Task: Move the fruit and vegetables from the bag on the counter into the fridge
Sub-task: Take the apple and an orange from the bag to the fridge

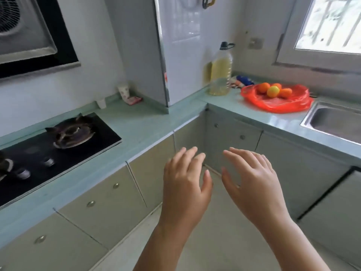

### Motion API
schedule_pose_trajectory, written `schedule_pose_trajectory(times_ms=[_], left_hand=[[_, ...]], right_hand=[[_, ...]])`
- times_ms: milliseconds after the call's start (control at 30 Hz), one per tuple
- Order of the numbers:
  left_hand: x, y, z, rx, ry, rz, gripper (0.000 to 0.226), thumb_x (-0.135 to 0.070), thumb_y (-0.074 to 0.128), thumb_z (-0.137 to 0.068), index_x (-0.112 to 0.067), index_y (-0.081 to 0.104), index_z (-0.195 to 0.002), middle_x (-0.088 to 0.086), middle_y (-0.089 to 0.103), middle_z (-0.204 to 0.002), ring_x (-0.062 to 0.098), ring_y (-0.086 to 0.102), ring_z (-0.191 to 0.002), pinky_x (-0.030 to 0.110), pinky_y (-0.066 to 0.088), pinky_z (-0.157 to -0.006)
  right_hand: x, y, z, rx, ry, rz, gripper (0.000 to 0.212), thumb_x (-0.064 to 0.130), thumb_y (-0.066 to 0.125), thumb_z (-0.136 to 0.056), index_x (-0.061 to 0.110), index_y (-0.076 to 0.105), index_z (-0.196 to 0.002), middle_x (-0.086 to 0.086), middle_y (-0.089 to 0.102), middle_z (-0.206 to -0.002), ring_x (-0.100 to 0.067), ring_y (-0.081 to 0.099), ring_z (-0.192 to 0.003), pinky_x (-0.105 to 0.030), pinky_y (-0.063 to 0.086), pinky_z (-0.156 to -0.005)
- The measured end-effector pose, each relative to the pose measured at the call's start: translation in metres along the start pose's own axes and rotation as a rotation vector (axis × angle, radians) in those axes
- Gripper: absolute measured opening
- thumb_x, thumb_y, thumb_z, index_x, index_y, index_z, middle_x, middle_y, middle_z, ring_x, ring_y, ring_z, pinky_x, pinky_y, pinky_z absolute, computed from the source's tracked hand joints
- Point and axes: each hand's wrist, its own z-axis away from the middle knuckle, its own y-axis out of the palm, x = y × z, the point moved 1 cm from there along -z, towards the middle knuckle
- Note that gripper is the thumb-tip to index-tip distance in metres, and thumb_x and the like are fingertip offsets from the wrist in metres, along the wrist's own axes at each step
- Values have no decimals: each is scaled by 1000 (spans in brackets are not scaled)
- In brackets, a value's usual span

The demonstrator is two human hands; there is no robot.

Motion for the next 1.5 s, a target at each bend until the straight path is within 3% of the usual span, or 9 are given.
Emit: schedule_pose_trajectory(times_ms=[100, 267, 433, 733, 833, 933, 1067, 1267, 1500], left_hand=[[-16, 55, -39, 12, 55, 51, 38, -28, 44, -83, -9, 64, -109, 9, 63, -117, 27, 53, -114, 38, 36, -97], [-62, 149, -111, 98, 101, 153, 39, -28, 44, -81, -8, 64, -108, 10, 63, -116, 31, 55, -113, 51, 44, -93], [-88, 226, -164, 135, 111, 206, 40, -29, 43, -81, -8, 64, -108, 9, 63, -115, 29, 54, -112, 50, 43, -94], [-81, 344, -224, 249, 97, 267, 40, -30, 44, -79, -10, 66, -104, 7, 65, -112, 26, 54, -110, 50, 45, -92], [-72, 381, -255, 299, 118, 300, 40, -30, 43, -79, -10, 66, -105, 7, 66, -111, 29, 58, -108, 52, 45, -91], [-52, 419, -297, 313, 127, 318, 42, -30, 41, -80, -9, 65, -107, 9, 65, -113, 30, 58, -108, 49, 43, -94], [-27, 463, -359, 339, 116, 338, 45, -31, 40, -79, -8, 64, -109, 10, 64, -114, 30, 58, -107, 44, 41, -94], [-17, 524, -413, 443, 122, 429, 49, -35, 37, -80, -9, 61, -115, 8, 62, -118, 25, 54, -112, 39, 38, -96], [-14, 597, -446, 606, 52, 515, 46, -34, 43, -82, -12, 58, -120, 2, 58, -122, 18, 49, -116, 31, 36, -100]], right_hand=[[-55, 2, -26, -56, 60, 59, 37, 34, 45, -80, 15, 65, -104, -3, 67, -104, -24, 57, -96, -47, 47, -89], [-154, -5, -75, -78, 130, 147, 38, 35, 45, -80, 13, 65, -104, -5, 68, -104, -29, 61, -93, -51, 49, -85], [-234, -6, -120, -116, 180, 232, 39, 34, 45, -80, 11, 66, -103, -7, 69, -102, -31, 63, -91, -48, 51, -83], [-339, 36, -165, -69, 274, 309, 41, 35, 45, -79, 9, 67, -103, -10, 69, -101, -35, 64, -87, -51, 51, -82], [-368, 58, -192, -77, 313, 338, 35, 29, 55, -77, 8, 68, -102, -11, 69, -101, -35, 65, -87, -52, 51, -80], [-393, 85, -233, -80, 337, 361, 33, 26, 59, -75, 7, 68, -101, -12, 69, -100, -35, 64, -87, -51, 51, -80], [-418, 118, -297, -38, 336, 369, 41, 34, 45, -81, 8, 67, -103, -10, 69, -101, -33, 63, -89, -45, 48, -83], [-462, 147, -345, -60, 411, 383, 33, 26, 58, -77, 9, 67, -104, -8, 69, -100, -31, 63, -91, -41, 47, -83], [-535, 165, -373, -17, 504, 371, 35, 28, 57, -78, 8, 67, -105, -6, 68, -99, -29, 63, -90, -39, 48, -82]])
